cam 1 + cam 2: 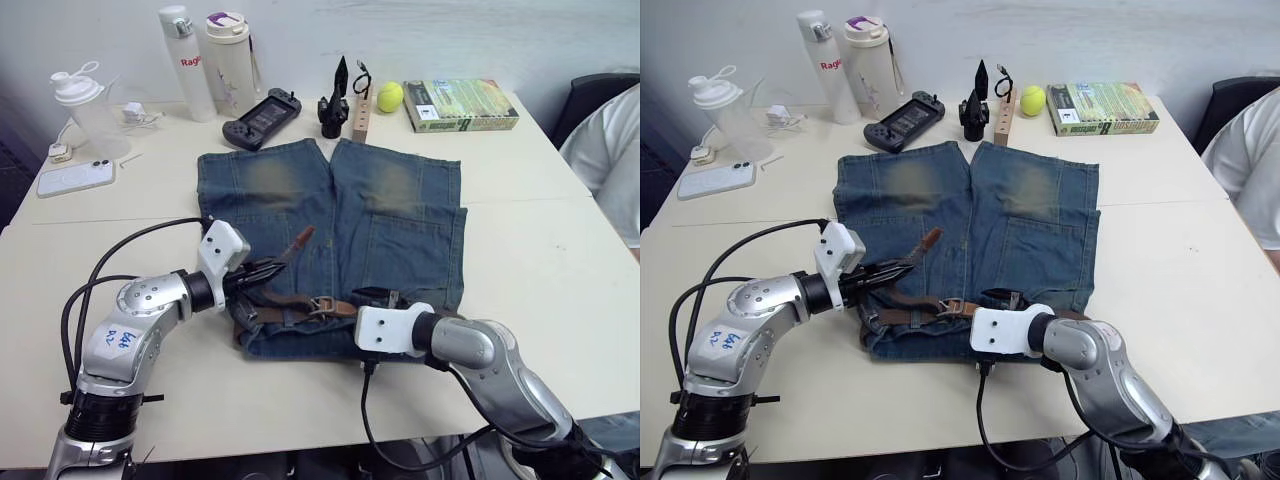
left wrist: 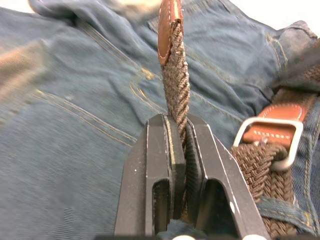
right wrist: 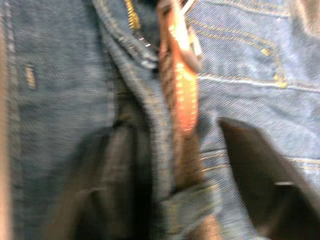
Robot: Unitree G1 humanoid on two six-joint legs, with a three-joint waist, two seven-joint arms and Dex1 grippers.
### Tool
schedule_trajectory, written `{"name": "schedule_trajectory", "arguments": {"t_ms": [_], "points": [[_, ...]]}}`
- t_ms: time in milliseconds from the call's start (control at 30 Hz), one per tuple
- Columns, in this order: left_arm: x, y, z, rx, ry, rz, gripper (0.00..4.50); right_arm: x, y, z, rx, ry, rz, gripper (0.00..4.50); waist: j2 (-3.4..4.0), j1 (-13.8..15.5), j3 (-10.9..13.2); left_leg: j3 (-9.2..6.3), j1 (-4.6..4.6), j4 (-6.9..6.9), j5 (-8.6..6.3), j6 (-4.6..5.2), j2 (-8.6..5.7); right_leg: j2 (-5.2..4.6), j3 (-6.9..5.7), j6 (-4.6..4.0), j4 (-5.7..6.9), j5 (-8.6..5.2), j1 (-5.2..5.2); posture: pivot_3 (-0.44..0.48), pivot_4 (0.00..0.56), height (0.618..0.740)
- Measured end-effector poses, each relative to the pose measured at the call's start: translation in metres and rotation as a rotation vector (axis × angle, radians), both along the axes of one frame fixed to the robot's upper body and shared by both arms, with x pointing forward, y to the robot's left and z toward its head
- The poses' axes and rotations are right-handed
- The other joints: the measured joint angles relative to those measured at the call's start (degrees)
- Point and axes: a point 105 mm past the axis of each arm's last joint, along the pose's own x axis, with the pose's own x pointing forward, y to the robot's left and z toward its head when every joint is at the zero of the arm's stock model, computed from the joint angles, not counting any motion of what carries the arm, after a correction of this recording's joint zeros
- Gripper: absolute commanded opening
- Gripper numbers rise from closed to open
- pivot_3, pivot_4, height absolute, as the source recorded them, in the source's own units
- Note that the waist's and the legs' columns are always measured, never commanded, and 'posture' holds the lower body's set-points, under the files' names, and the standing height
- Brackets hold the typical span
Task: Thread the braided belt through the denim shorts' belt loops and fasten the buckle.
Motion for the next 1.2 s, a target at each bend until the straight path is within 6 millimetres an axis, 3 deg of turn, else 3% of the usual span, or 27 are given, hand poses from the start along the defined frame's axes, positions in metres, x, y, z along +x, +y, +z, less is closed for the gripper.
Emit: {"name": "schedule_trajectory", "arguments": {"t_ms": [100,267,367,433,533,733,1200], "points": [[-0.006,0.002,0.000,0.030,-0.018,-0.021,0.00,-0.010,-0.005,0.009,0.073,0.112,0.021,3.36,0.00,0.07,0.00,0.02,-0.01,0.03,-0.02,0.04,0.00,-0.02,0.01,0.00,-0.04,0.00,0.02,0.000,0.150,0.720],[-0.013,0.004,-0.008,0.071,-0.011,-0.054,0.00,-0.018,-0.001,0.042,0.275,0.259,0.057,3.36,0.00,0.09,0.00,-0.02,0.00,0.02,-0.05,0.05,0.02,-0.05,0.00,0.00,-0.04,0.00,0.03,0.000,0.150,0.720],[-0.015,0.004,-0.009,0.074,-0.009,-0.060,0.00,-0.016,0.012,0.051,0.378,0.312,0.074,2.50,0.00,0.05,0.01,-0.01,0.00,0.03,-0.06,0.06,0.02,-0.07,0.01,0.00,-0.03,0.00,0.02,0.000,0.150,0.720],[-0.014,0.003,-0.008,0.074,-0.015,-0.063,0.00,-0.005,0.026,0.065,0.486,0.303,0.052,1.50,0.03,-0.07,0.01,0.03,0.00,0.03,-0.05,0.05,0.02,-0.06,0.04,0.00,0.02,0.00,-0.03,0.000,0.150,0.720],[-0.014,0.003,-0.008,0.073,-0.020,-0.061,0.00,0.008,0.033,0.067,0.523,0.303,0.000,0.03,0.03,0.10,0.01,-0.01,-0.01,0.01,-0.09,0.04,-0.01,-0.06,0.00,-0.01,0.06,0.00,-0.05,0.000,0.150,0.720],[-0.013,0.004,-0.006,0.069,-0.026,-0.053,0.00,0.026,0.039,0.030,0.469,0.369,-0.140,0.01,0.02,0.07,0.01,0.05,-0.03,0.02,-0.10,0.05,-0.04,-0.06,0.01,-0.01,0.05,0.00,-0.06,0.000,0.150,0.720],[-0.007,0.003,0.004,0.067,-0.064,-0.040,0.00,0.015,0.046,0.005,0.271,0.246,-0.087,0.01,0.02,-0.30,0.01,0.06,-0.03,0.01,-0.11,0.03,0.00,-0.03,0.01,-0.01,0.03,0.00,-0.07,0.000,0.150,0.720]]}}
